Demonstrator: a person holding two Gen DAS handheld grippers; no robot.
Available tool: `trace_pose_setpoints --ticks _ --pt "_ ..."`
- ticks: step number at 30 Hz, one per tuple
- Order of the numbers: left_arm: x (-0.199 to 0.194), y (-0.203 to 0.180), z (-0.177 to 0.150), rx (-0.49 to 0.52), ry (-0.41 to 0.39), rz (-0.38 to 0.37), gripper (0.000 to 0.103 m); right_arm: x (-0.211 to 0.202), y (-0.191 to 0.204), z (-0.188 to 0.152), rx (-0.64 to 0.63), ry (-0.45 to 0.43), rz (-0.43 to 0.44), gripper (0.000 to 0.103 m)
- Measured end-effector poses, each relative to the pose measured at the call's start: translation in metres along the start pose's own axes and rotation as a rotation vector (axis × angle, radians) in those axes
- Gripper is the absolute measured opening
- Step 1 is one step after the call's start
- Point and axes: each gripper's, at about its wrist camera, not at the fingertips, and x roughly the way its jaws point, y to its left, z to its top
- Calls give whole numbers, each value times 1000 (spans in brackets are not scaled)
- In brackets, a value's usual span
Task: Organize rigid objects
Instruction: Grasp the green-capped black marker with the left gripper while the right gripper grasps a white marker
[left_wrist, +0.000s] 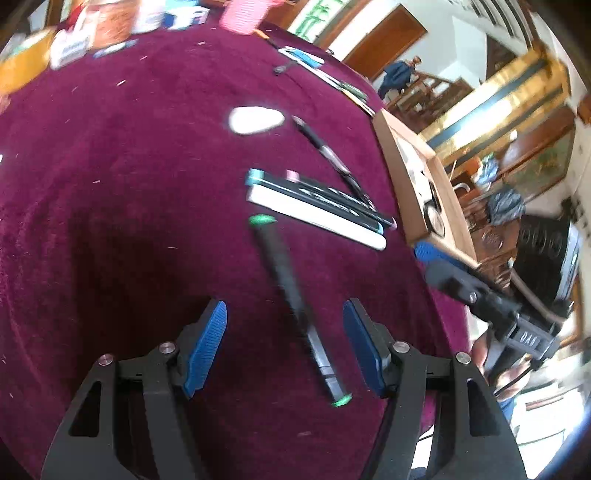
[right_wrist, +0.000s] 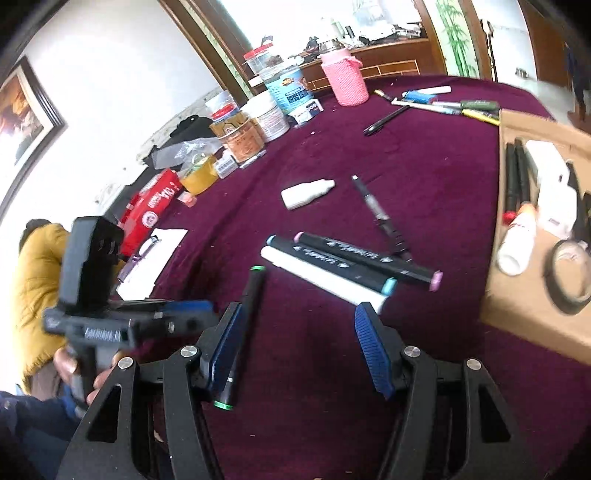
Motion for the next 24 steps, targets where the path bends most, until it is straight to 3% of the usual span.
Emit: trace_pose_setpoints --ticks 2,4,5,7,9,13,15,17,24 --pt "6 -16 -1 36 -11 102 62 0 4 4 -27 -8 -22 57" --pt "17 -28 -2 73 -7 209 44 -2 7 5 -59 -4 -43 57" --pt "24 -31 -2 90 8 252 43 -5 8 5 -80 -5 -53 57" --pt "27 -33 -2 114 -18 311 26 -7 10 6 -124 12 -59 57" --pt "28 -30 0 135 -25 352 17 -6 11 7 -173 56 -64 57" --pt "21 -15 4 141 -12 313 13 11 6 13 -223 128 -80 56" --pt "19 -9 2 149 -15 285 13 24 3 16 -242 164 -81 50" --pt "16 -7 0 162 -21 277 13 38 3 19 -275 200 -113 34" --pt "14 -3 -1 174 -33 226 13 56 0 29 -298 247 -139 33"
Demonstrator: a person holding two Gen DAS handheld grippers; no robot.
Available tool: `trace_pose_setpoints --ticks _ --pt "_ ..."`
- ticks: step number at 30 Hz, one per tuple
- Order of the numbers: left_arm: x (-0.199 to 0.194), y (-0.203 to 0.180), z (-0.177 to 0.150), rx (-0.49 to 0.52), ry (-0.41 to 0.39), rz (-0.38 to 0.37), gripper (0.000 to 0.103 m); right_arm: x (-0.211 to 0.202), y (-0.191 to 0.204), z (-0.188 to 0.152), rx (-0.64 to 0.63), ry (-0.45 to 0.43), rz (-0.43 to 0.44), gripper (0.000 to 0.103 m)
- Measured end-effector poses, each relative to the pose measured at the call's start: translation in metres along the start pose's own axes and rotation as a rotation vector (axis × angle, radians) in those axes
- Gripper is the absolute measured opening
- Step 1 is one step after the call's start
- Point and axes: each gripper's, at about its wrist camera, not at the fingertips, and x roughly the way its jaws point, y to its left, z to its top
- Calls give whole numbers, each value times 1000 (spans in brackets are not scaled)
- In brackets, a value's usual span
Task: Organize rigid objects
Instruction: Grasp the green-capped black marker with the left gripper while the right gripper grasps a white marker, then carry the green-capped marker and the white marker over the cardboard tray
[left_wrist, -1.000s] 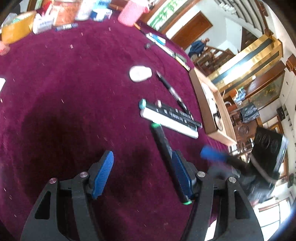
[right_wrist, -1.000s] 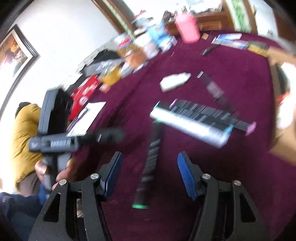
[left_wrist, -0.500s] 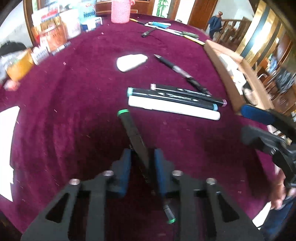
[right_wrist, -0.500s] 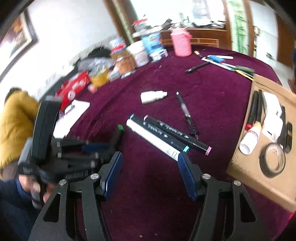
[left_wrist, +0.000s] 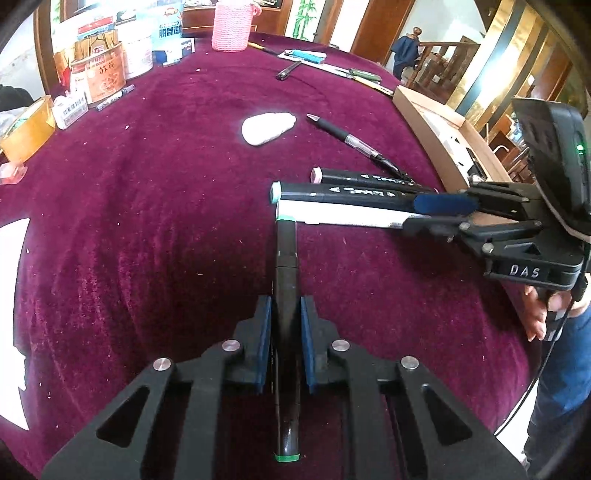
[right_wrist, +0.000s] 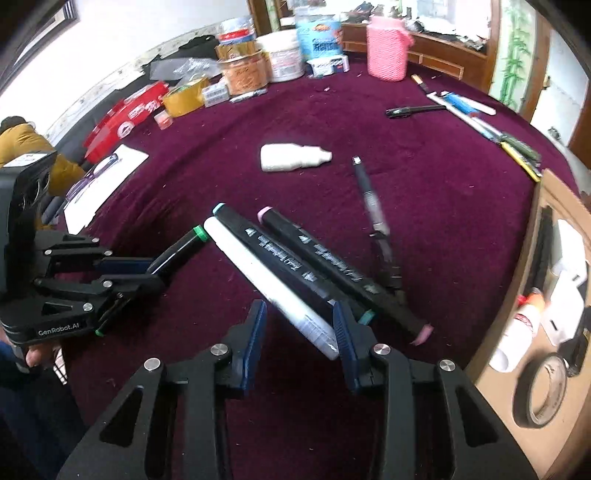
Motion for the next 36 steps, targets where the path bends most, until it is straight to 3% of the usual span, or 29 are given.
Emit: trace_pose_setpoints --ticks 2,6,12,17,21,30,36 --pt "0 3 -1 -3 -3 -15 13 8 9 -2 -28 46 -9 33" --pt "-1 5 -1 -1 -7 -35 14 9 31 -2 -89 56 -28 33" --pt "0 1 -3 26 -14 -6 13 27 45 19 -118 48 -66 33" --pt "0 0 -4 35 -21 -2 13 31 58 20 -138 40 -103 12" --pt "1 -4 -2 43 -29 19 13 24 69 7 -126 20 -152 12" --pt "-9 -4 9 15 -69 -50 12 -34 41 -7 72 -187 -5 12" --pt "-21 -27 28 42 -109 -81 12 -69 -17 2 293 -340 -29 12"
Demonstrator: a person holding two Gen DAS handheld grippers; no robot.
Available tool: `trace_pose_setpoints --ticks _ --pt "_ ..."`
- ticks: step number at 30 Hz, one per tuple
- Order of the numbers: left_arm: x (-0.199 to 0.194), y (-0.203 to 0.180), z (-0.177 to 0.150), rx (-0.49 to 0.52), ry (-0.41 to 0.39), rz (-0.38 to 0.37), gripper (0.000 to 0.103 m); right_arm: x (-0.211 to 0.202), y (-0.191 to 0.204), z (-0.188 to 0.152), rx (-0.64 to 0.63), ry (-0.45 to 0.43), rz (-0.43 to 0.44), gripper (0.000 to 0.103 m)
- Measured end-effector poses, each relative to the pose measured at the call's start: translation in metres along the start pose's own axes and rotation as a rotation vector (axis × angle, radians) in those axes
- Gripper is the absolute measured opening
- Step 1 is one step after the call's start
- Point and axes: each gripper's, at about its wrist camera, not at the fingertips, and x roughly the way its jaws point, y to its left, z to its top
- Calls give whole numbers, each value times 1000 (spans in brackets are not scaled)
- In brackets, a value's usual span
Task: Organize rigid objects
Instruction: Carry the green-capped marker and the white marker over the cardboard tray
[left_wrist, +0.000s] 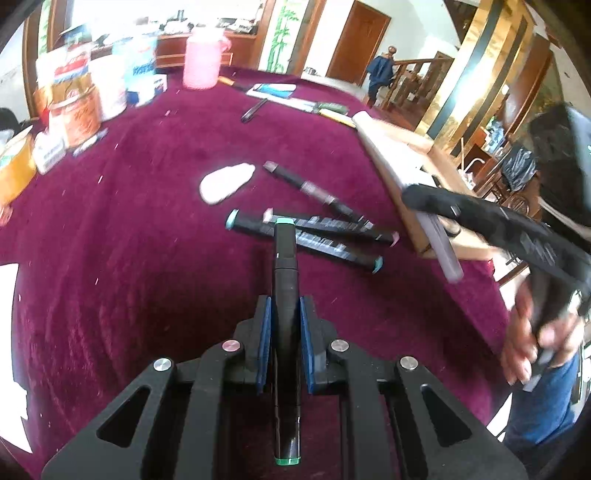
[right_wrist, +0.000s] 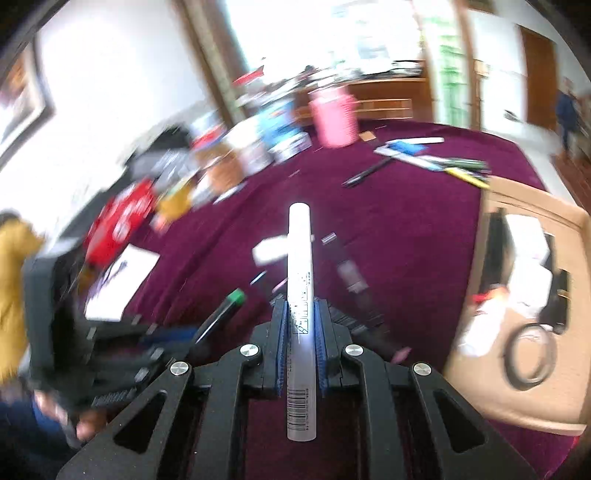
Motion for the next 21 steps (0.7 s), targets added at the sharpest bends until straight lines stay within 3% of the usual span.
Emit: trace_pose_setpoints --ticks 9,11,18,21 --pt "17 -55 49 43 -31 -89 12 -23 -103 44 275 -184 -143 12" --pt "25 -71 62 52 -27 -112 12 -35 -130 43 344 -213 -142 13" --pt "63 -139 93 134 -8 -167 13 -67 -190 24 462 -241 -229 13" --pt "82 -158 103 139 21 -204 13 -67 -208 19 519 -223 -214 13"
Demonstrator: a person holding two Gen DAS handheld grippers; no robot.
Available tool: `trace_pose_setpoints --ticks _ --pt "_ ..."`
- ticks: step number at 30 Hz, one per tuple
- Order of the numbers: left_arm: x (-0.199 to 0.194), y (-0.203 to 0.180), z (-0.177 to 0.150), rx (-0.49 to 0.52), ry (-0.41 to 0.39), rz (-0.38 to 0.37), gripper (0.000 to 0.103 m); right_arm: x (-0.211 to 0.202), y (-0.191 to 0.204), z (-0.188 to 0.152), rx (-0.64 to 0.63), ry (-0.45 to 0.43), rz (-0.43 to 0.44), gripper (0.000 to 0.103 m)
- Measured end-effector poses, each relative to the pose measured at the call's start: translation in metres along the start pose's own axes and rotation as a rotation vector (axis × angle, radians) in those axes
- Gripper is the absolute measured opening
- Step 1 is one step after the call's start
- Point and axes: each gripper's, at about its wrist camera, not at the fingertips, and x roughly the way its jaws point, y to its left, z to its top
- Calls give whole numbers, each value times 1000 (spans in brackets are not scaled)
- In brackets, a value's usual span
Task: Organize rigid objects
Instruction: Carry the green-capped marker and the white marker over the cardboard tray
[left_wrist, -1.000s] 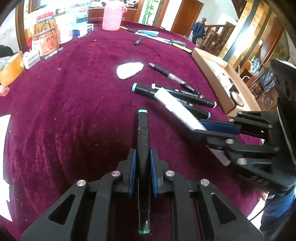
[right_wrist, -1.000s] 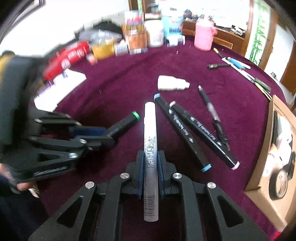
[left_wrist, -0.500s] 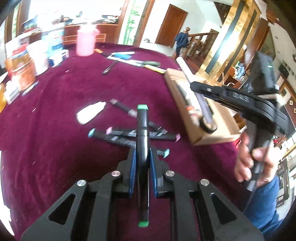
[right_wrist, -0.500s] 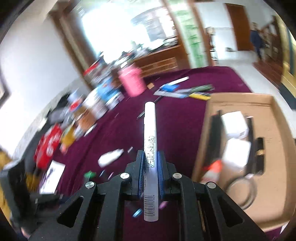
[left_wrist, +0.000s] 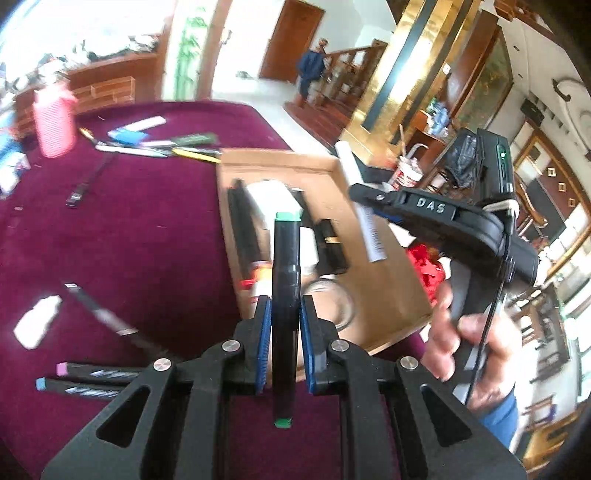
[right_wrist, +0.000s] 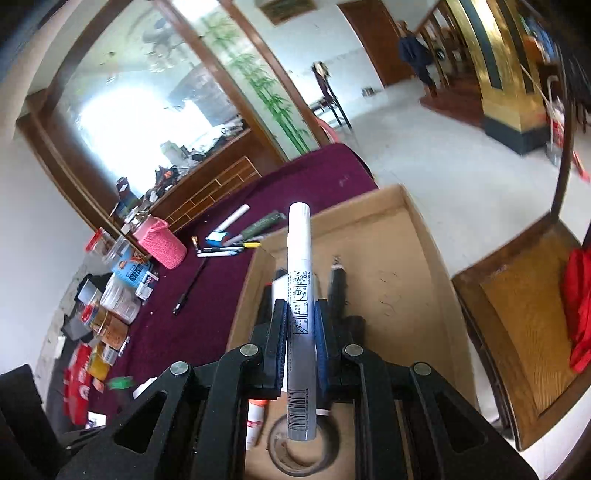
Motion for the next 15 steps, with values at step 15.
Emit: trace_pose_setpoints --ticks 15 --pt "8 -12 -4 41 67 -46 12 6 -14 -2 10 32 -53 13"
